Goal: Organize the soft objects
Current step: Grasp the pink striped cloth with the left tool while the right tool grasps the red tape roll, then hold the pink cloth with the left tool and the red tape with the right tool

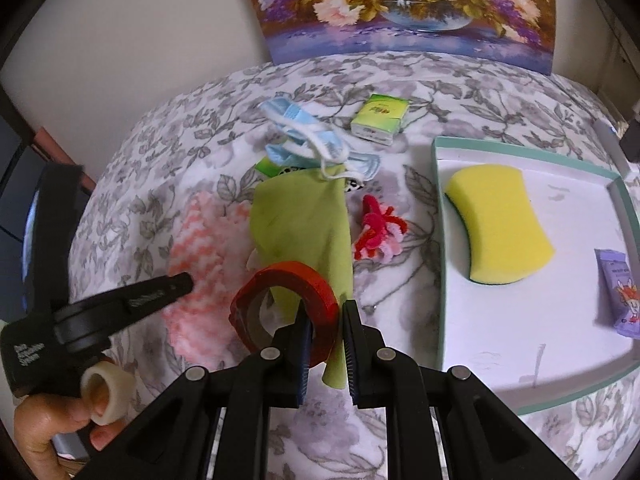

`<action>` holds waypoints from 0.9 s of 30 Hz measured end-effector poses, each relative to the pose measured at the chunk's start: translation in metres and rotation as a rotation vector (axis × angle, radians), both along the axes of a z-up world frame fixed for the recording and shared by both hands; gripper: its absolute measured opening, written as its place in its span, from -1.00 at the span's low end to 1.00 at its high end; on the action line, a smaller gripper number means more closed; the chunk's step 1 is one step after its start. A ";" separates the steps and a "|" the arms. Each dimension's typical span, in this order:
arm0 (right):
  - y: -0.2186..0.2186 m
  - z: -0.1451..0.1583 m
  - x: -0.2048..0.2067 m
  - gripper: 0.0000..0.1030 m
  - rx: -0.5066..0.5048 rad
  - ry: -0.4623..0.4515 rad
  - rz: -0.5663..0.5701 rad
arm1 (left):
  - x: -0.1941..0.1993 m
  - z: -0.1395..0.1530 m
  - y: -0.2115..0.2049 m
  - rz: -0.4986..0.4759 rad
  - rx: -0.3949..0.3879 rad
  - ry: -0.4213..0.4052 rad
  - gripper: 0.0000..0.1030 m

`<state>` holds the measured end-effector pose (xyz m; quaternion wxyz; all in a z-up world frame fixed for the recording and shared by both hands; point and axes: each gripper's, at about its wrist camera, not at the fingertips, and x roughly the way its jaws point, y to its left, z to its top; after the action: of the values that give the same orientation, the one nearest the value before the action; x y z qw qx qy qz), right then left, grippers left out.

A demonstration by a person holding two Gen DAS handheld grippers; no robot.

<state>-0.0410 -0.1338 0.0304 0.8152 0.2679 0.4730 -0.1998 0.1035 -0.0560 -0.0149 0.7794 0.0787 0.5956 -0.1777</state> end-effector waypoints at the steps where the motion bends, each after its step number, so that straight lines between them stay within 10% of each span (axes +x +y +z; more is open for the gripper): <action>1: -0.002 0.000 -0.002 -0.70 0.005 -0.002 -0.005 | 0.001 0.006 0.000 0.014 -0.002 -0.014 -0.83; 18: -0.027 0.016 -0.031 -0.69 0.043 -0.041 -0.086 | 0.003 0.068 0.074 0.104 -0.096 -0.122 -0.83; 27: -0.013 -0.023 -0.013 -0.69 0.103 0.058 -0.010 | 0.007 0.034 0.051 0.061 -0.065 0.002 -0.83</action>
<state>-0.0542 -0.1465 0.0070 0.7853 0.3059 0.5046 -0.1871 0.1104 -0.0051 0.0187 0.7860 0.0351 0.5924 -0.1732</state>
